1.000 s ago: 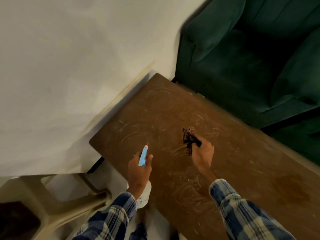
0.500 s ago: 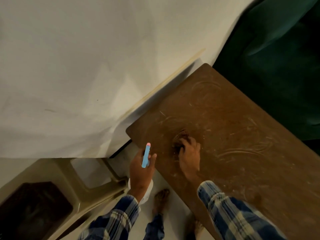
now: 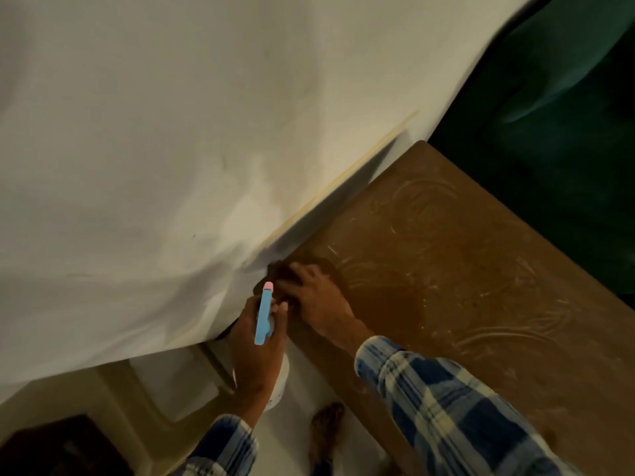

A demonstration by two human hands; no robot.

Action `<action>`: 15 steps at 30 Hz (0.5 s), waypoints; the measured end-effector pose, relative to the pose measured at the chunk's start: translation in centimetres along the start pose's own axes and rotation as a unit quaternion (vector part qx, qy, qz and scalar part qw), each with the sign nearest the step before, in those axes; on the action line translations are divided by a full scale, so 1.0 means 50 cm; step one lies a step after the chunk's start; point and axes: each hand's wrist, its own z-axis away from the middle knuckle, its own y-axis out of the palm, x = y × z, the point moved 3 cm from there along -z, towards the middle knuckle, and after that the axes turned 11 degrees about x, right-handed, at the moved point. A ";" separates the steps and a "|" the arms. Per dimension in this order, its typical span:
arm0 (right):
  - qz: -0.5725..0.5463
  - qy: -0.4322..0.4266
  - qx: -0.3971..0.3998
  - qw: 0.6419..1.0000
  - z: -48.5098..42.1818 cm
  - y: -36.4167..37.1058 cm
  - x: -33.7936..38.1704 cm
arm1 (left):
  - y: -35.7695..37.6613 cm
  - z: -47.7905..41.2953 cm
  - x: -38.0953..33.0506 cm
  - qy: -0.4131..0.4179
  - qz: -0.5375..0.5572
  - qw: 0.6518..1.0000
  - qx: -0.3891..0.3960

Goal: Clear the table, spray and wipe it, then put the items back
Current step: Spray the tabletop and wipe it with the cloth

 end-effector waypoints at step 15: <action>-0.100 0.331 -0.099 0.933 0.180 -0.154 -0.331 | 0.171 -0.130 -0.184 0.071 0.079 0.988 0.111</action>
